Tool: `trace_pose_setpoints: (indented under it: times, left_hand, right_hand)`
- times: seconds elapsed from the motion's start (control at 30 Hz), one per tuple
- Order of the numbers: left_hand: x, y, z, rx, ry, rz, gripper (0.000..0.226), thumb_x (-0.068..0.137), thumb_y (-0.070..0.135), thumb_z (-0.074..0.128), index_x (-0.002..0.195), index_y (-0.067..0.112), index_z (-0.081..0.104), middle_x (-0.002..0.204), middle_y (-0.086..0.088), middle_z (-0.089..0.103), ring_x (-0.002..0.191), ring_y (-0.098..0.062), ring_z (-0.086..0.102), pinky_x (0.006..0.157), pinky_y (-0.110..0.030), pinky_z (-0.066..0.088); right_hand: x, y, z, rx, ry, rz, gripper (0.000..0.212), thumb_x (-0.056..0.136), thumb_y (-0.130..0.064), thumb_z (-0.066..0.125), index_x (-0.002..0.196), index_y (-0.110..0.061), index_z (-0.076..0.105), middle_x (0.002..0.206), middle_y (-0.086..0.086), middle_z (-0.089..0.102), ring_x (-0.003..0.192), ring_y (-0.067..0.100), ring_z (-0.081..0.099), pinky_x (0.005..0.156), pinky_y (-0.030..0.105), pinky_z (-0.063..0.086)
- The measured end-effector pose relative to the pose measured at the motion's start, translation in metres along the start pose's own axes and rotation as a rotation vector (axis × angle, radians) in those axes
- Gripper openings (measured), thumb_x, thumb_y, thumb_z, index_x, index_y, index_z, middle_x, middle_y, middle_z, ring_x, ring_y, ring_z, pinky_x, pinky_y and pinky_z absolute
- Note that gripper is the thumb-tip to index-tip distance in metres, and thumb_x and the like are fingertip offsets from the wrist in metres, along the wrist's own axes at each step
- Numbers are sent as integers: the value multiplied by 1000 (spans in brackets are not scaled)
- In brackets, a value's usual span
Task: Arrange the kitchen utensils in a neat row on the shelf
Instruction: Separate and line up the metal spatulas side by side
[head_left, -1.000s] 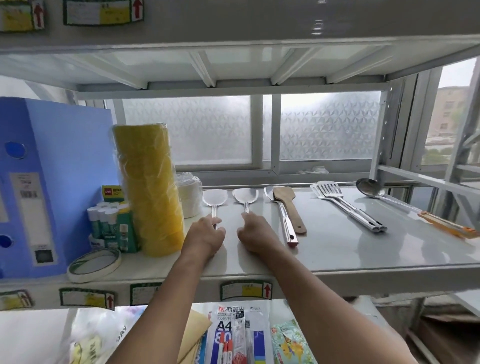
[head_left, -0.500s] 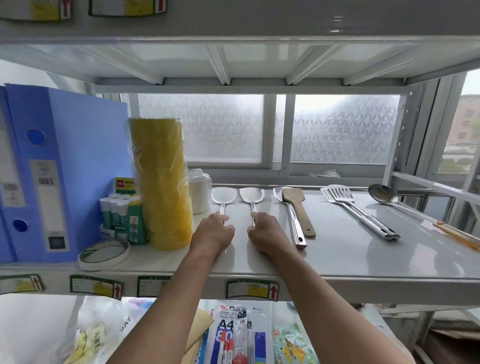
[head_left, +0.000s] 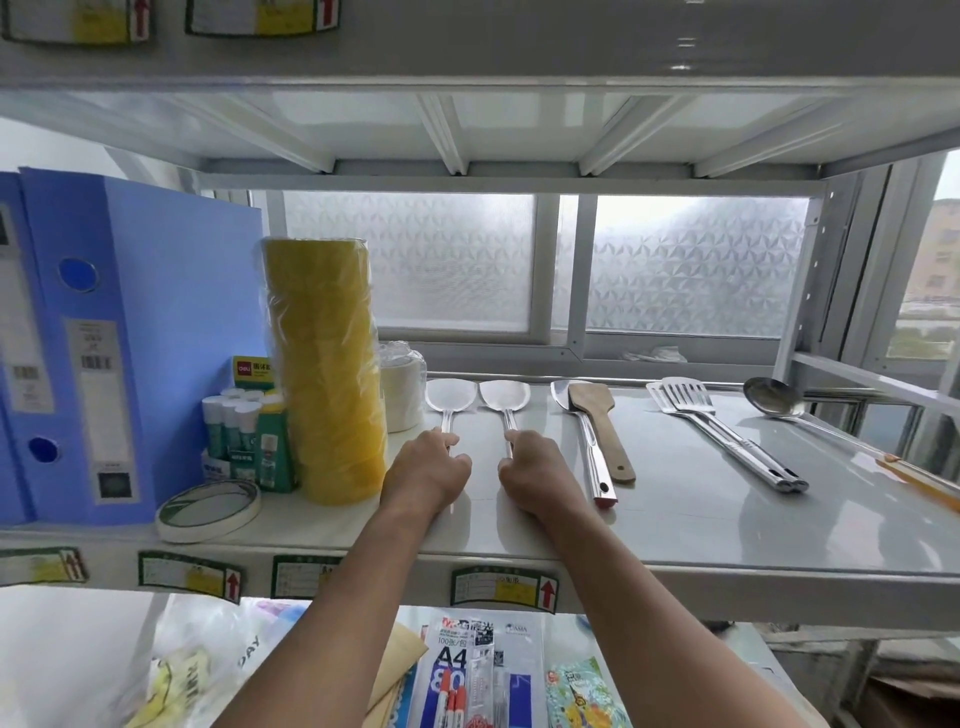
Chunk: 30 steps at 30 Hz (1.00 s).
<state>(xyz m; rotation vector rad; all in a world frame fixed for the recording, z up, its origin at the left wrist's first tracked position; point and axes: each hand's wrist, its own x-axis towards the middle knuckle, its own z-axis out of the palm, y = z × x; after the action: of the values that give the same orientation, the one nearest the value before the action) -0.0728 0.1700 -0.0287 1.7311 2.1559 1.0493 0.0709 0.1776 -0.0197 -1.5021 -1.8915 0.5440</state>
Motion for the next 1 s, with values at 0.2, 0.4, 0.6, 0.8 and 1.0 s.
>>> trace_pose_setpoints:
  times: [0.2,0.4,0.6,0.8,1.0]
  left_hand:
    - [-1,1,-1,-7,-10,-2,52,86,28,56,137,20,60,137,-7,63,124,-27,58,102,-36,48]
    - [-1,3,-2,-14,-31,4,56,86,31,58,140,18,58,139,-8,61,126,-27,57,103,-37,47]
    - [0,3,-2,-11,-46,6,56,87,29,56,141,16,56,142,-9,59,129,-27,54,105,-37,45]
    - [0,3,-2,-20,-45,8,56,87,26,56,142,16,55,144,-9,57,131,-27,53,107,-37,44]
    - [-1,2,-2,-17,-56,9,57,87,27,55,143,16,54,146,-7,56,133,-26,52,108,-38,43]
  right_hand:
    - [-3,-2,-1,-36,3,-13,43,92,-6,43,132,0,54,138,19,57,128,33,52,103,36,42]
    - [-5,-5,-1,-39,-14,0,45,92,-8,40,134,0,52,140,20,53,130,34,49,105,38,42]
    - [-6,-6,-1,-25,-40,-8,55,93,-12,41,148,-7,43,150,14,46,139,28,43,112,35,36]
    - [-7,-7,-2,-32,-33,-7,50,94,-10,41,143,-3,46,145,18,49,135,32,46,108,37,39]
    - [-7,-7,-1,-29,-30,12,41,93,-9,40,131,1,53,139,21,52,129,35,48,105,41,41]
